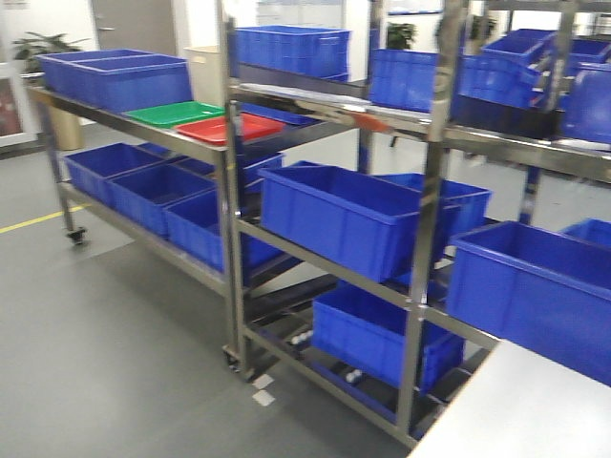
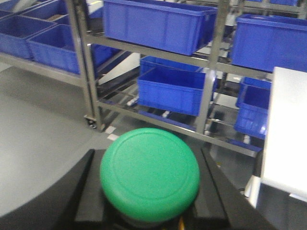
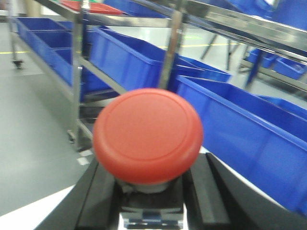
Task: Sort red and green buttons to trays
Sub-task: 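Drive the base across the room to the shelf with the trays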
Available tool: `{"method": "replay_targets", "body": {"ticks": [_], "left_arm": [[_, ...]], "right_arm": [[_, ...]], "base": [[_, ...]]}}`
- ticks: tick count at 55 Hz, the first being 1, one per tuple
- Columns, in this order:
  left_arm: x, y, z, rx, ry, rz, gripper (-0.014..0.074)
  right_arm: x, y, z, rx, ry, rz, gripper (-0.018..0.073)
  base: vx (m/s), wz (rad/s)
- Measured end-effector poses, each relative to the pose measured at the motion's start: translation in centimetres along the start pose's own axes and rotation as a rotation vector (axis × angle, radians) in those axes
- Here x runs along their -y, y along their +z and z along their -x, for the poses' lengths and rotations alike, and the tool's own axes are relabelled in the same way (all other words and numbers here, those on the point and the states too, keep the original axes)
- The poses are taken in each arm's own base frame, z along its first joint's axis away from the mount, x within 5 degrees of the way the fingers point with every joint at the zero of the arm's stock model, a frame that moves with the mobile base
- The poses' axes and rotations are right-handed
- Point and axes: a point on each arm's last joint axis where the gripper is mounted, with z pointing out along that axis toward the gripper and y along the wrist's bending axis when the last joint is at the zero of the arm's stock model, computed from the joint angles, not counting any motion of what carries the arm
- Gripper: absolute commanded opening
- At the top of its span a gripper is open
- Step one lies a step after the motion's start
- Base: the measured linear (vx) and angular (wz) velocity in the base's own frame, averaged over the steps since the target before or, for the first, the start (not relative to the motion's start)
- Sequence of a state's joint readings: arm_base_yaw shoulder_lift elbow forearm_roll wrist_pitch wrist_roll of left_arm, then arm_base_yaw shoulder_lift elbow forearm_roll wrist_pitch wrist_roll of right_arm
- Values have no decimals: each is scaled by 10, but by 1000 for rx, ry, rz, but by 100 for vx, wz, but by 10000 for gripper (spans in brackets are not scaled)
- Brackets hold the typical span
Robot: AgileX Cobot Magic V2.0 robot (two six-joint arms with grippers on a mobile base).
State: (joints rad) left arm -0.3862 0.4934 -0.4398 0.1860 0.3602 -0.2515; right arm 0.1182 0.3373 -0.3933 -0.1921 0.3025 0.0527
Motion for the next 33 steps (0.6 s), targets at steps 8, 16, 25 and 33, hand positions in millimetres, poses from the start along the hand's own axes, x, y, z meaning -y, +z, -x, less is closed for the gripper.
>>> {"method": "replay_targets", "body": {"ticks": [8, 16, 25, 33], "left_arm": [[0, 0, 0, 0, 0, 0, 0], [0, 0, 0, 0, 0, 0, 0], [0, 0, 0, 0, 0, 0, 0], [0, 0, 0, 0, 0, 0, 0]], "right_arm": [[0, 0, 0, 0, 0, 0, -10], [0, 0, 0, 0, 0, 0, -10], [0, 0, 0, -1, 0, 0, -10], [0, 0, 0, -1, 0, 0, -10]], "base": [[-11, 43], [-9, 37], [-6, 36], [-1, 44]]}}
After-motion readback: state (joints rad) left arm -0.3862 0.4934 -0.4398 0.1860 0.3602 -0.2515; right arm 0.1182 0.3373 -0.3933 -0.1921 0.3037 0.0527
